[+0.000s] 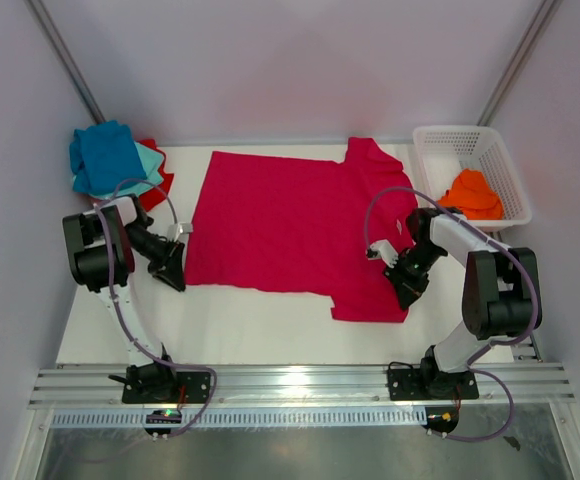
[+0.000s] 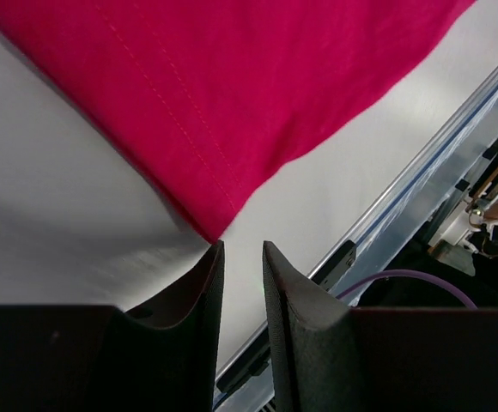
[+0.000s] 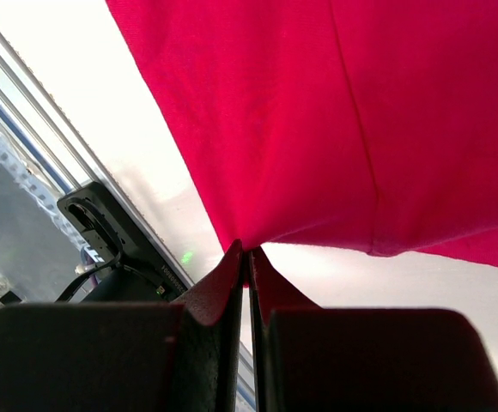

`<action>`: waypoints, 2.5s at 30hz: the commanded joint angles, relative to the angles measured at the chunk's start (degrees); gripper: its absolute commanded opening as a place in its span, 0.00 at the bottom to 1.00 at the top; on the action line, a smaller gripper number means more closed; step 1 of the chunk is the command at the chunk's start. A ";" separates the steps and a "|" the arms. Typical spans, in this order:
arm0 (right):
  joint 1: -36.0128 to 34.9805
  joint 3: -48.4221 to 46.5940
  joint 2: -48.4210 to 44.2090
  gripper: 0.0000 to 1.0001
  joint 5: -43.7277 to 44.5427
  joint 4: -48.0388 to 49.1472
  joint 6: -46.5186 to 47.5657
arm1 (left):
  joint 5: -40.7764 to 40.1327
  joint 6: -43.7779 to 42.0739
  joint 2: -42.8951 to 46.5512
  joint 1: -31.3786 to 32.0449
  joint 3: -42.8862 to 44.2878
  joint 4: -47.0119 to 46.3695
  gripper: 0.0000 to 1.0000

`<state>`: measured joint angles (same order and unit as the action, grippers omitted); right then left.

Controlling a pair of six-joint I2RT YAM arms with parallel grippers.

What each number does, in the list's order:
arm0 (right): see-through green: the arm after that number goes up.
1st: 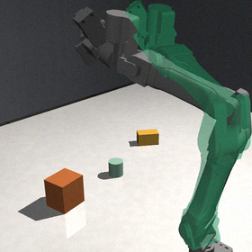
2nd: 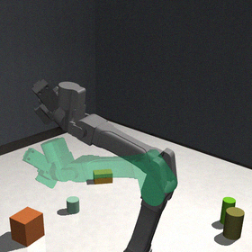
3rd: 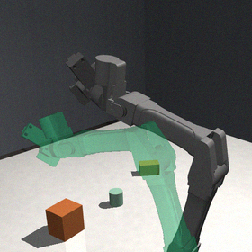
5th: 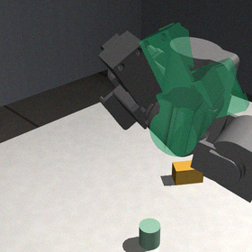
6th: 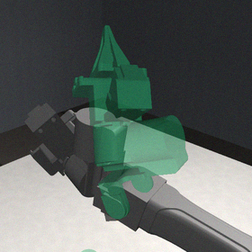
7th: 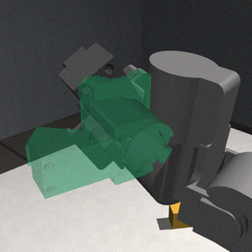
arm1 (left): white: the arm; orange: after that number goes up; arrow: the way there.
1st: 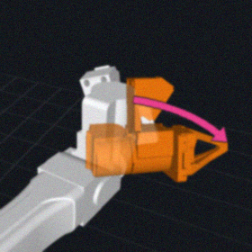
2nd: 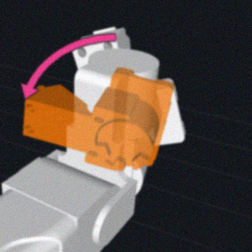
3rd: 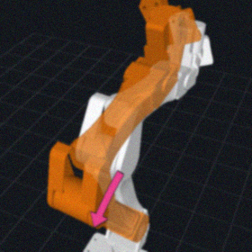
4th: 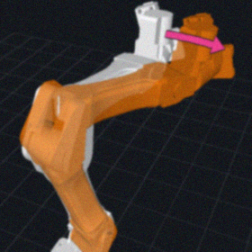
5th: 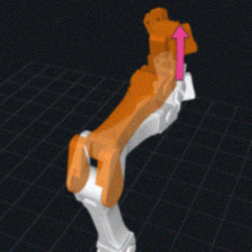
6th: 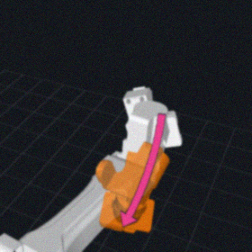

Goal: Fold and stack the t-shirts
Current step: Flatten the tshirt out

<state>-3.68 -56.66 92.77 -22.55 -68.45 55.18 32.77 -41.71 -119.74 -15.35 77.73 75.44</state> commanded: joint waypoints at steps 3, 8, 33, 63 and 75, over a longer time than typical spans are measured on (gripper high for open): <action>0.17 -0.46 0.74 0.07 -0.13 -1.87 0.90 | 0.89 1.28 -3.56 -0.11 3.56 -1.79 0.25; 0.17 0.06 0.48 0.07 -0.04 -1.87 0.90 | -0.96 1.81 -2.52 -0.11 4.00 -3.28 0.26; 0.17 0.15 1.36 0.07 -0.83 -1.08 0.81 | 4.40 4.01 -7.43 -0.11 8.39 -6.36 0.45; 0.96 -6.17 0.57 0.07 -3.03 -8.63 5.11 | 4.05 -11.28 2.76 -0.11 9.54 19.75 0.00; 1.31 -12.50 5.57 0.07 -7.16 -7.76 4.94 | 6.95 -3.56 -1.90 -0.11 17.10 10.00 0.01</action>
<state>-2.81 -65.73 96.92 -27.00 -75.77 59.44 37.80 -48.31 -121.38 -15.44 92.14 76.99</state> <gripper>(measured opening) 0.073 0.006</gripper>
